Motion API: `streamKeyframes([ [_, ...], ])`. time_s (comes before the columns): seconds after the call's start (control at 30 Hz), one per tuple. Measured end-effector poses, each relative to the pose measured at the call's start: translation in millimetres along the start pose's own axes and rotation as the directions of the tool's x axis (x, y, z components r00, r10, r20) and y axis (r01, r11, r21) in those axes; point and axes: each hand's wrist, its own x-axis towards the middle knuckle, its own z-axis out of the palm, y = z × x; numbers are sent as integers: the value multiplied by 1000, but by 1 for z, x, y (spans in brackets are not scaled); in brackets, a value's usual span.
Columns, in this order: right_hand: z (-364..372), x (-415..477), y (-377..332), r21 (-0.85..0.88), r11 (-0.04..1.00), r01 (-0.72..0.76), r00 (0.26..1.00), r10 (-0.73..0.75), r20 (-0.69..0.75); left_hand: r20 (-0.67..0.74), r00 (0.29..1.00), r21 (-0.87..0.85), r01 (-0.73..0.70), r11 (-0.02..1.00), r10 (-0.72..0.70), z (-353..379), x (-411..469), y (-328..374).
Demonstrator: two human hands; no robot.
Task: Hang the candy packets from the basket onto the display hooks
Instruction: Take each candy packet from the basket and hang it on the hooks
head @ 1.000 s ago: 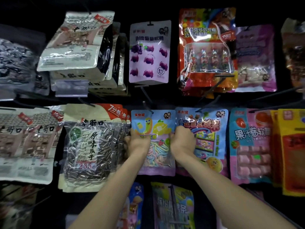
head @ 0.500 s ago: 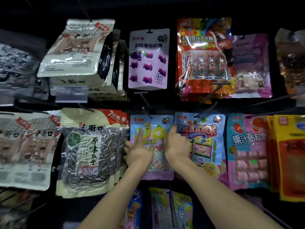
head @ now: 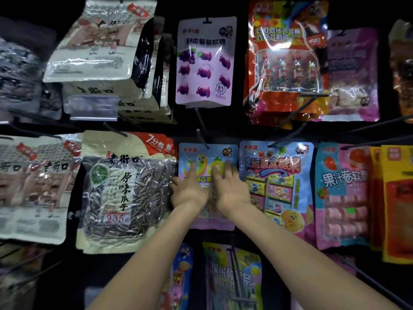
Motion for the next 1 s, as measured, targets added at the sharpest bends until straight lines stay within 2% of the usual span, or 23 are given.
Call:
streamKeyframes([
  [0.13,0,-7,0,8,1000,25,999,-24,-21,24,1000,-44,-15,999,17,5,-9,-1],
  [0.3,4,-20,1,13,995,99,991,-97,-92,90,994,53,-68,996,63,7,-28,-3],
  [0.47,-10,-40,-5,57,990,128,990,-124,-69,103,988,109,-122,986,111,-6,-46,-12],
  [0.6,-27,-67,-1,130,971,202,978,-193,-74,110,979,126,-185,975,172,-26,-72,-21],
  [0.73,-53,-110,10,254,934,252,968,-246,-53,103,951,219,-307,926,291,-47,-115,-26],
  [0.9,-81,-175,29,368,896,250,967,-252,-44,65,896,338,-434,835,439,-68,-183,-26],
  [1.0,-94,-222,48,486,846,217,974,-220,-52,57,866,328,-485,810,496,-73,-226,-27],
])
